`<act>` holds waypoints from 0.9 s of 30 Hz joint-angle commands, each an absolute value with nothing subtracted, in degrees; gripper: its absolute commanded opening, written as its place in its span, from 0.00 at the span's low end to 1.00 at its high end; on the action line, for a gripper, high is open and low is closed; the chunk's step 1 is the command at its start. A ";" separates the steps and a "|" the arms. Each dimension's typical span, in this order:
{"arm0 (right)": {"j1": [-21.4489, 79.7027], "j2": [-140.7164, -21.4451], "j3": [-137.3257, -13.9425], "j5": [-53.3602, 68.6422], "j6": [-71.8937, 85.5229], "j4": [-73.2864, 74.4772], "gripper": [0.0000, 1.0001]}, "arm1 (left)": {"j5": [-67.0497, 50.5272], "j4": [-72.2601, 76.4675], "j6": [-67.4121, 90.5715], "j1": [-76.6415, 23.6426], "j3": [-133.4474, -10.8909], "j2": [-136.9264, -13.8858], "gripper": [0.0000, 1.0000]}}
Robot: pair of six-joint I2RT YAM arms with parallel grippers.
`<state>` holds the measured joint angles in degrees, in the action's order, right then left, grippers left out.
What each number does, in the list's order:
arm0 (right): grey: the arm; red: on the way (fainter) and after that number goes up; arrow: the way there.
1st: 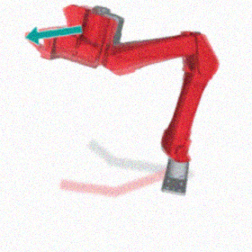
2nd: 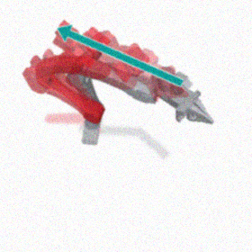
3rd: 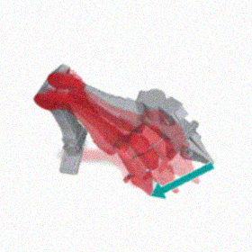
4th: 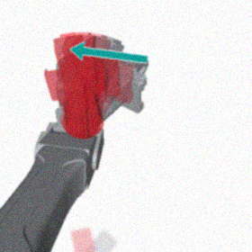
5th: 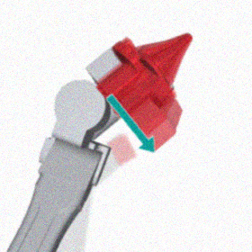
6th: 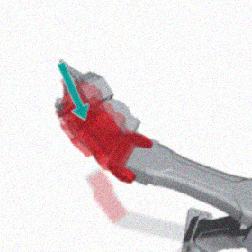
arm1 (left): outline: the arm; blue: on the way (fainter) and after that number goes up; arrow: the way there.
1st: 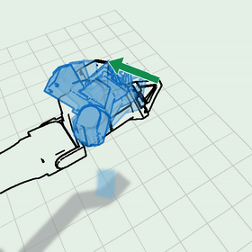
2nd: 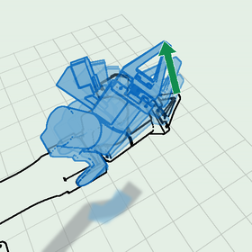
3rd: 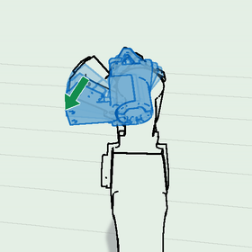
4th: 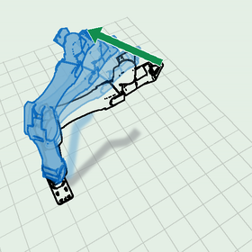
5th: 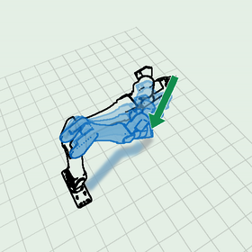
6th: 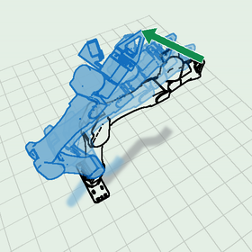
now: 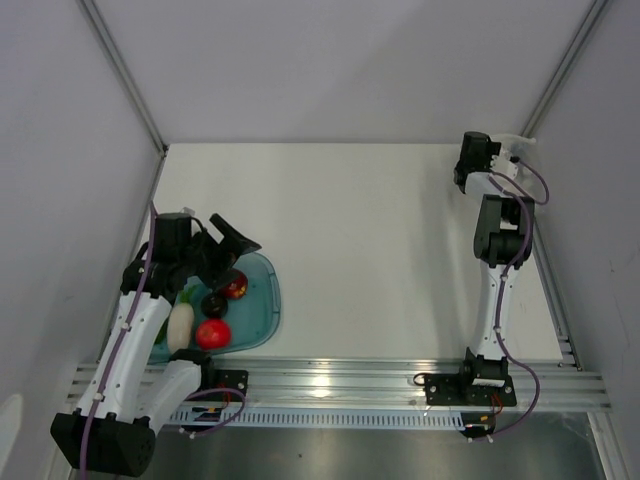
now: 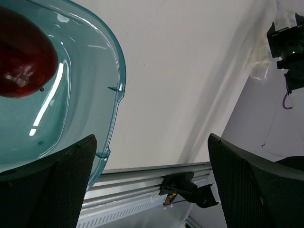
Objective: Place the food in the zip-top bag and seal the zipper
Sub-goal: Move the zipper food storage bag to the center of the board.
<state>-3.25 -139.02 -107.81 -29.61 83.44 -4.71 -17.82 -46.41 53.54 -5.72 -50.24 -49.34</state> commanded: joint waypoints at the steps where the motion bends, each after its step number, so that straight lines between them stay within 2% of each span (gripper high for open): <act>1: -5.09 -141.24 -109.42 -33.14 84.98 -6.85 0.61 | -16.87 -44.91 50.28 -5.54 -54.39 -50.80 1.00; 2: -5.45 -141.59 -108.90 -32.53 85.34 -7.29 0.56 | -16.87 -45.00 50.10 -5.54 -54.58 -51.24 0.99; 3: -5.62 -141.77 -108.46 -32.08 85.52 -8.43 0.45 | -16.79 -45.17 49.92 -5.54 -55.36 -51.68 0.99; 5: -5.97 -141.94 -108.02 -31.47 86.04 -9.14 0.33 | -16.79 -45.18 49.48 -5.54 -56.25 -52.73 1.00; 8: -6.33 -141.59 -107.05 -30.24 86.66 -9.14 0.08 | -17.49 -44.91 49.74 -5.54 -56.51 -53.61 1.00; 10: -6.59 -140.98 -105.74 -28.31 86.31 -9.84 0.01 | -18.10 -45.00 49.83 -5.54 -56.34 -53.70 0.99; 18: -4.58 -130.81 -99.42 -11.97 74.11 -7.74 0.00 | -19.33 -49.04 48.52 -5.54 -57.13 -53.61 0.98; 21: -2.38 -124.40 -91.70 -1.28 68.93 -6.51 0.00 | -21.70 -51.50 48.52 -5.62 -57.04 -53.70 0.95; 27: 2.28 -112.61 -79.91 10.71 60.04 3.77 0.00 | -26.01 -52.47 48.52 -5.54 -56.43 -50.55 0.94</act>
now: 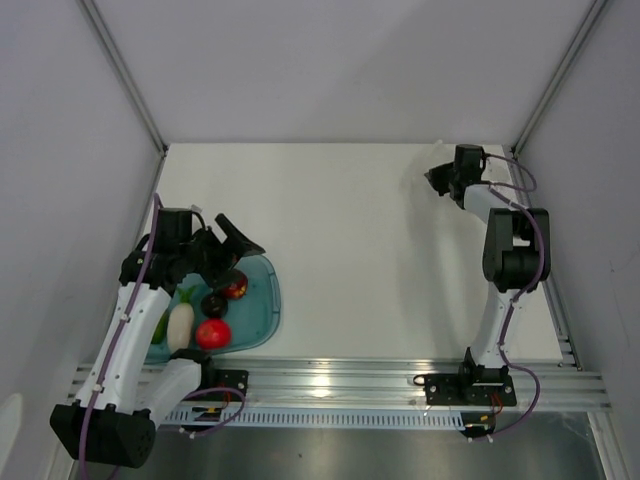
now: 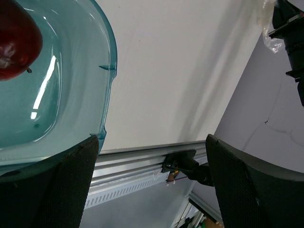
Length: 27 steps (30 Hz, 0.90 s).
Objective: Place the food in the zip-top bag and seal the zipper
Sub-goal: Move the zipper food storage bag to the center of the board.
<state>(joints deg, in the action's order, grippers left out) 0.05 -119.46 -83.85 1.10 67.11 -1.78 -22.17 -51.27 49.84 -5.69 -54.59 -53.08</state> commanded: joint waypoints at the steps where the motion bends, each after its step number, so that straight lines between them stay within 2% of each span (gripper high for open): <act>1: 3.68 -108.67 -75.80 13.07 57.16 5.35 0.00 | -26.54 -53.08 48.60 -5.62 -56.25 -50.10 0.94; 10: 10.35 -87.04 -61.62 17.58 39.22 22.64 0.00 | -28.83 -51.95 52.02 -5.80 -50.46 -41.50 0.94; 14: 14.66 -82.20 -58.02 16.61 31.48 28.91 0.00 | -28.13 -52.82 52.12 -5.71 -50.97 -40.87 0.94; 20: 19.68 -76.30 -53.70 15.21 29.72 34.79 0.02 | -29.35 -50.81 52.56 -5.80 -50.55 -42.01 0.95; 21: 19.95 -75.85 -54.31 14.60 29.10 36.20 0.06 | -29.88 -50.10 52.91 -5.80 -50.02 -42.19 0.95; 22: 20.04 -75.59 -55.80 13.20 28.57 39.00 0.21 | -30.84 -48.88 53.43 -5.80 -49.66 -42.36 0.95; 24: 20.04 -74.45 -57.65 12.13 26.56 42.69 0.44 | -31.46 -48.08 53.53 -5.71 -48.87 -43.06 0.99; 27: 20.91 -72.35 -60.73 9.76 25.14 45.78 0.64 | -30.15 -47.99 52.74 -5.80 -49.30 -43.33 0.99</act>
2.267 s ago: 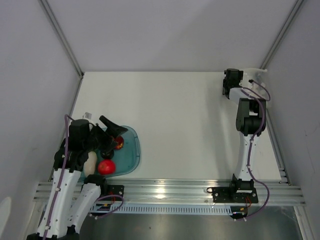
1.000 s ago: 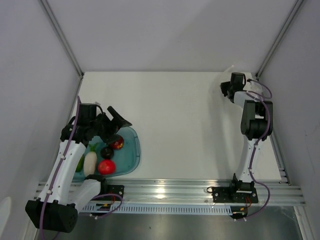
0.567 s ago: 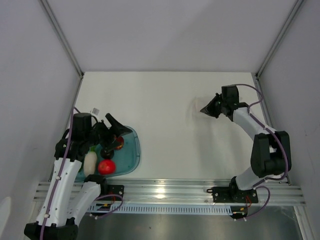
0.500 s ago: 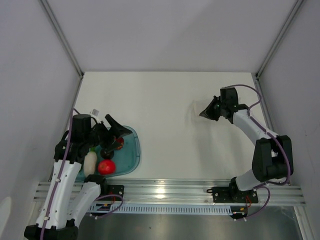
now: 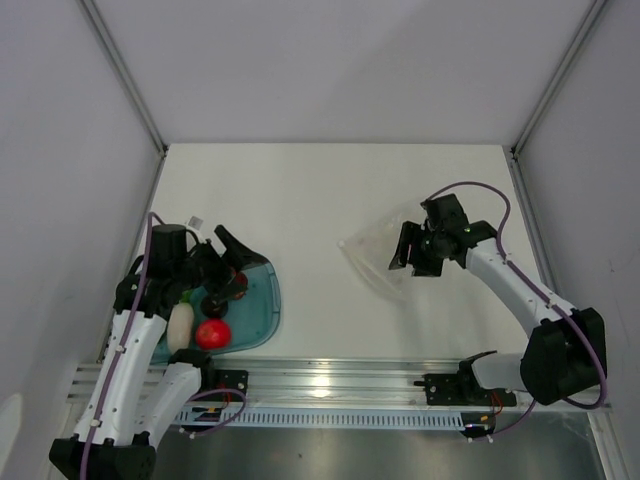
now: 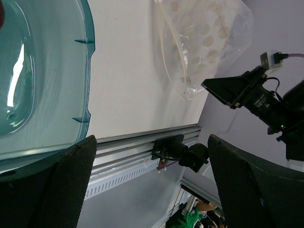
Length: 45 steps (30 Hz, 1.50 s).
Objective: Place the food in the zip-top bag and seal the zipper
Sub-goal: Move the zipper food storage bag to the center of the board, then pick up the zipper food storage bag at the center of the board.
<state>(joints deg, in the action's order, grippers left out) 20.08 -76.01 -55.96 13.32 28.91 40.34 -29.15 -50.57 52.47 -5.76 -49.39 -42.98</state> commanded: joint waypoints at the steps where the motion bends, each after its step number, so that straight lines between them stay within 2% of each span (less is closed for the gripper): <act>1: 21.18 -72.07 -61.34 9.58 24.53 47.36 0.67 | -29.45 -48.51 52.21 -5.80 -50.35 -43.42 0.99; 3: 22.41 -71.37 -63.01 8.71 24.26 49.12 0.77 | -28.39 -49.39 51.68 -5.80 -50.97 -43.33 1.00; 6: 26.36 -71.19 -65.39 5.64 24.08 50.27 0.81 | -28.65 -49.48 51.42 -5.80 -50.80 -43.07 1.00; 7: 29.50 -71.45 -65.83 4.49 23.65 50.27 0.91 | -28.91 -49.31 51.42 -5.80 -50.45 -42.81 0.99; 9: 32.68 -72.33 -67.06 1.59 22.33 50.01 0.94 | -29.00 -49.92 51.15 -5.80 -50.19 -42.45 0.99; 10: 36.35 -73.47 -67.50 0.36 21.54 50.01 0.98 | -29.09 -50.18 51.07 -5.80 -50.01 -42.10 1.00; 13: 43.38 -77.15 -69.95 -7.36 18.03 49.92 0.99 | -28.48 -51.85 49.75 -5.80 -50.36 -41.92 0.99; 18: 46.84 -86.20 -76.09 -21.07 12.14 51.76 0.99 | -28.47 -53.70 48.78 -5.80 -51.15 -42.01 0.99; 22: 47.11 -92.72 -78.83 -31.53 9.32 54.05 0.90 | -29.53 -53.96 48.78 -5.80 -51.06 -42.10 1.00; 29: 46.93 -92.90 -74.62 -35.15 5.10 49.66 0.70 | -30.06 -54.32 48.43 -5.80 -51.42 -42.27 1.00; 41: 47.02 -98.53 -72.78 -36.30 4.84 43.16 0.66 | -30.50 -54.23 48.08 -5.71 -51.50 -42.98 1.00; 45: 46.93 -100.10 -72.68 -38.92 4.83 42.63 0.58 | -29.97 -54.49 47.99 -5.80 -51.42 -43.15 0.99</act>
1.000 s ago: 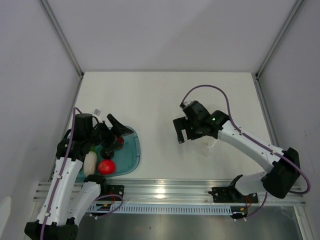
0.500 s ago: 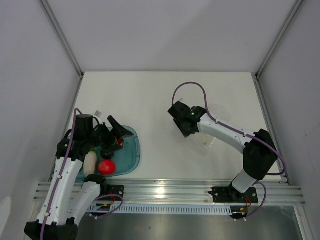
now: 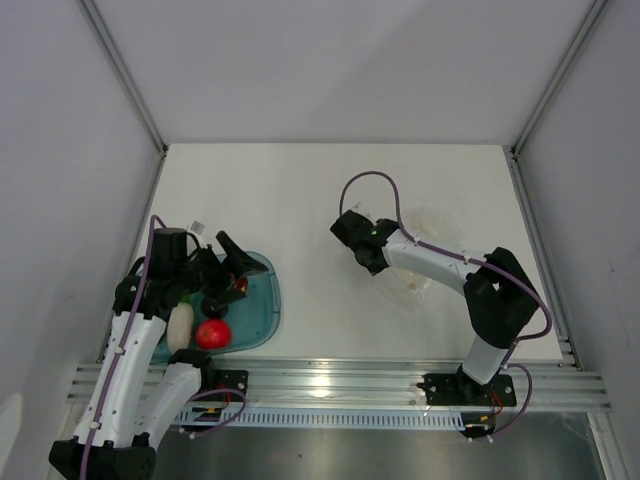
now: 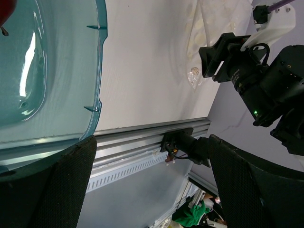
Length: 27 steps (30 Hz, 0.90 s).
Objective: Place the food in the zip-top bag and seal the zipper
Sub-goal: Pick up the zipper food storage bag at the center of the board.
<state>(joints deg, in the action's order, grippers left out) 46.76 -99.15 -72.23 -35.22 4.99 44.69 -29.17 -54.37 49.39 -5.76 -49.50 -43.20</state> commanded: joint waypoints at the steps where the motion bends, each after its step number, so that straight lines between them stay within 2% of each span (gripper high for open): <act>1: 46.93 -100.63 -72.86 -39.63 5.01 42.71 0.51 | -29.80 -54.58 47.99 -5.80 -51.24 -43.15 0.99; 8: 46.32 -105.72 -75.58 -43.59 8.96 44.82 0.31 | -27.42 -56.25 47.72 -5.71 -51.15 -42.89 0.99; 9: 46.14 -105.73 -75.93 -43.68 10.01 45.35 0.19 | -27.07 -56.77 47.72 -5.71 -51.24 -42.80 1.00; 10: 46.14 -105.47 -75.94 -43.94 10.28 45.35 0.11 | -26.64 -57.04 47.64 -5.71 -51.41 -42.80 0.99; 12: 46.23 -103.99 -75.59 -43.95 10.28 44.65 0.00 | -25.84 -57.65 47.46 -5.80 -51.76 -42.80 0.99; 22: 46.14 -97.65 -75.67 -40.08 9.32 44.74 0.00 | -18.02 -62.58 47.55 -5.54 -54.05 -45.43 1.00; 27: 46.14 -93.87 -80.32 -31.05 8.44 47.63 0.00 | -13.45 -64.60 47.55 -5.45 -55.11 -48.69 1.00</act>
<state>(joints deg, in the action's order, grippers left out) 46.26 -97.97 -75.44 -36.53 8.32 46.15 -17.39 -62.83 48.82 -5.76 -52.97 -47.18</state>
